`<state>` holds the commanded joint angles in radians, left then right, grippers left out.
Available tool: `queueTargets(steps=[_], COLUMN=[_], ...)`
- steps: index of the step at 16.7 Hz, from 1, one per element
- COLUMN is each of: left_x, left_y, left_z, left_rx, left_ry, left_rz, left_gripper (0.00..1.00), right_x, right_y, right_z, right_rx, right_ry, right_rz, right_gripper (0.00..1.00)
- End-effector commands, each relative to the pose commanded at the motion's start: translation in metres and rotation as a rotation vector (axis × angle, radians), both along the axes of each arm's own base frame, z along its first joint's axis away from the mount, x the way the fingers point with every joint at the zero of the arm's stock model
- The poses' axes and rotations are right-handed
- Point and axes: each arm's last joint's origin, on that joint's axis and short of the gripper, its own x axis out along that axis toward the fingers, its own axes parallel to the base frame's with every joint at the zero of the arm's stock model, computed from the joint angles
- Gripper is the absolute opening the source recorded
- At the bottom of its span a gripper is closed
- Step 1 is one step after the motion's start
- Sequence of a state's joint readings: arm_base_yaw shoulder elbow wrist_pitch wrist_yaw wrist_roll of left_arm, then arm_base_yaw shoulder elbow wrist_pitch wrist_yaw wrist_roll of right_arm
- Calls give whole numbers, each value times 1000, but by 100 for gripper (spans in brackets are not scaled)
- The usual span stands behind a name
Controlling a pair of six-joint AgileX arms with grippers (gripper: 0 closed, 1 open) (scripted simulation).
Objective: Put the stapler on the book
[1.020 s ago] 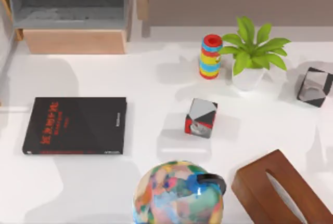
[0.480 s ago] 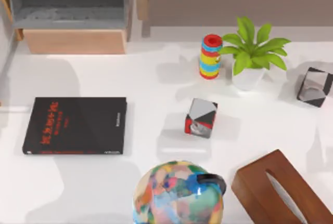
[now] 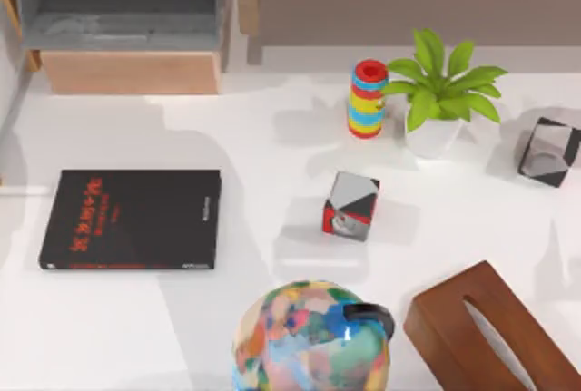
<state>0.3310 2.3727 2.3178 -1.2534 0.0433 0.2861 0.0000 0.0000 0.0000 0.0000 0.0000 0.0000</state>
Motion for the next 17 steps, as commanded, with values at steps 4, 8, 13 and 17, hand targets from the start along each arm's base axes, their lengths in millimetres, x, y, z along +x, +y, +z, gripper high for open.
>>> queueTargets(steps=[4, 8, 13, 17], left_x=[-26, -52, -74, -91], left_y=[-28, -68, -141, -204], left_z=[52, 72, 54, 20], left_rx=[37, 29, -23, -50], left_ry=[-92, -114, -59, 21], left_rz=[10, 24, 5, -29], left_gripper=[0, 0, 0, 0], right_x=[0, 0, 0, 0], right_y=[0, 0, 0, 0], right_z=[0, 0, 0, 0], right_rx=[0, 0, 0, 0], right_ry=[0, 0, 0, 0], right_rz=[0, 0, 0, 0], right_gripper=[100, 100, 100, 100])
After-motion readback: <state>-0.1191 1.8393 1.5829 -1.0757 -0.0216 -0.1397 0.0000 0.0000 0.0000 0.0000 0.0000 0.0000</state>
